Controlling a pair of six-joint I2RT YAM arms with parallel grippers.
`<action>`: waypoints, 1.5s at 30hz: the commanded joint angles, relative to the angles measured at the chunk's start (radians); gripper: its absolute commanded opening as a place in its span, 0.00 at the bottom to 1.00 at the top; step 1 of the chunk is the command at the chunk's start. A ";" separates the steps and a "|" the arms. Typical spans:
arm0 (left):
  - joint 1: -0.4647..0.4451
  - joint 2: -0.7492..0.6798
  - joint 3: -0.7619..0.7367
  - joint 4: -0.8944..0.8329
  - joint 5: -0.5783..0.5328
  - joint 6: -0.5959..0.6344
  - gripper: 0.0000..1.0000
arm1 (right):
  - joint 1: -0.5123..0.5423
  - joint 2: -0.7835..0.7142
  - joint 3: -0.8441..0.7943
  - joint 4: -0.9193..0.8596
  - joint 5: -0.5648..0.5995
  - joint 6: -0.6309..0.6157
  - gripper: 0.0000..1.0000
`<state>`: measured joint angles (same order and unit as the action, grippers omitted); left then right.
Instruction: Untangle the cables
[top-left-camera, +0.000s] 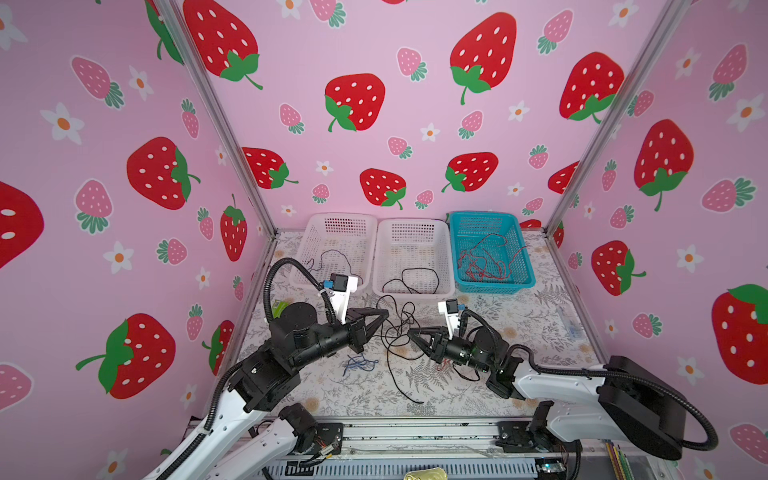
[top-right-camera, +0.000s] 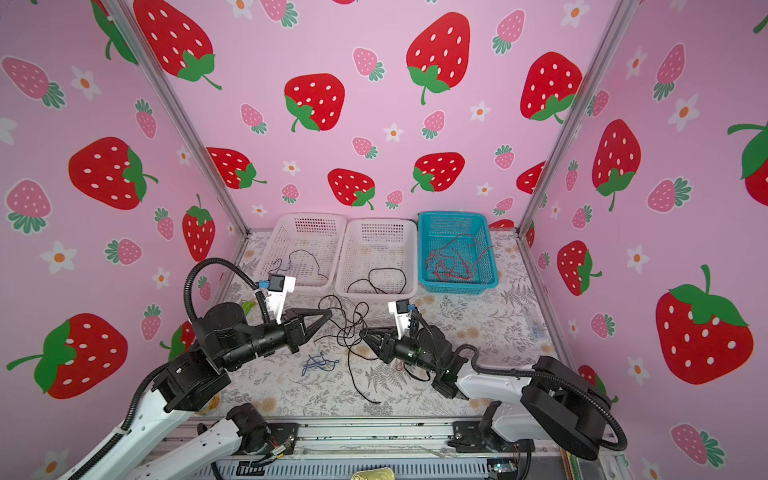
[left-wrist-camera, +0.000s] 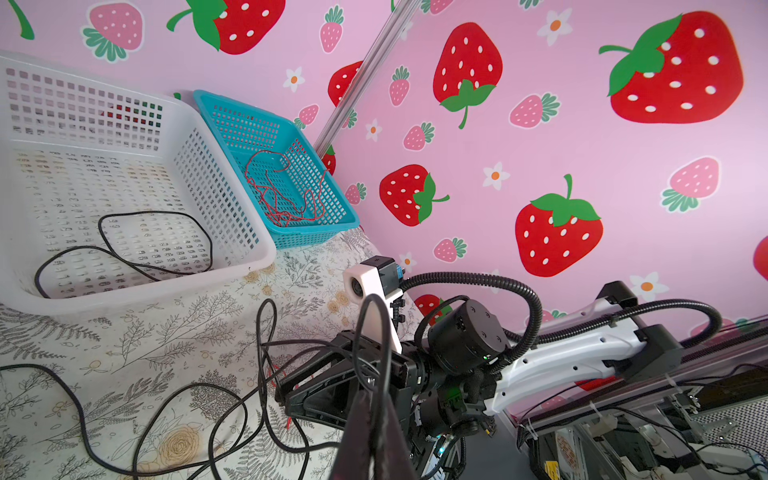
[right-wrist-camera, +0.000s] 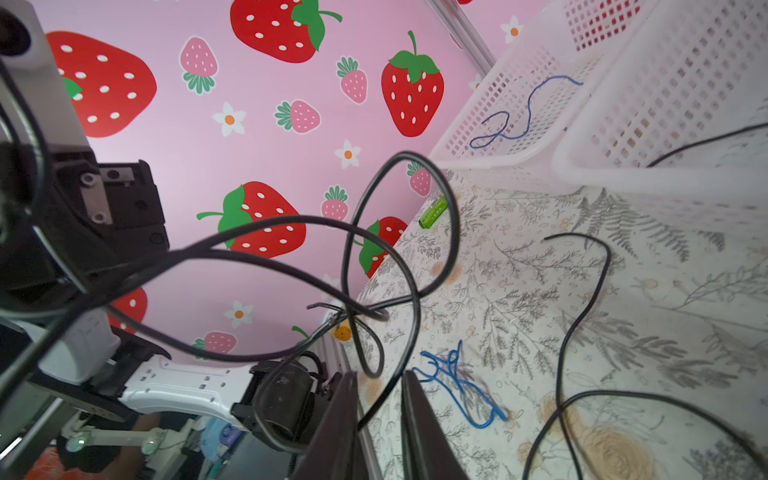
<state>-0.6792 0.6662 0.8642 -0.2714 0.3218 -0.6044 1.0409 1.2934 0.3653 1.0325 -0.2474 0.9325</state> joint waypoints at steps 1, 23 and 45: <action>-0.004 -0.017 -0.018 0.078 -0.005 -0.027 0.00 | 0.007 0.008 -0.002 0.057 0.000 0.021 0.33; -0.005 -0.094 -0.063 0.116 -0.037 -0.002 0.00 | 0.015 -0.001 -0.026 0.028 0.055 -0.026 0.01; -0.005 -0.062 -0.056 0.127 -0.024 0.017 0.00 | 0.015 -0.080 -0.002 -0.034 -0.005 0.068 0.61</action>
<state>-0.6811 0.6048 0.7830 -0.1825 0.2962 -0.5980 1.0515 1.1732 0.3386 0.9298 -0.1894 0.9325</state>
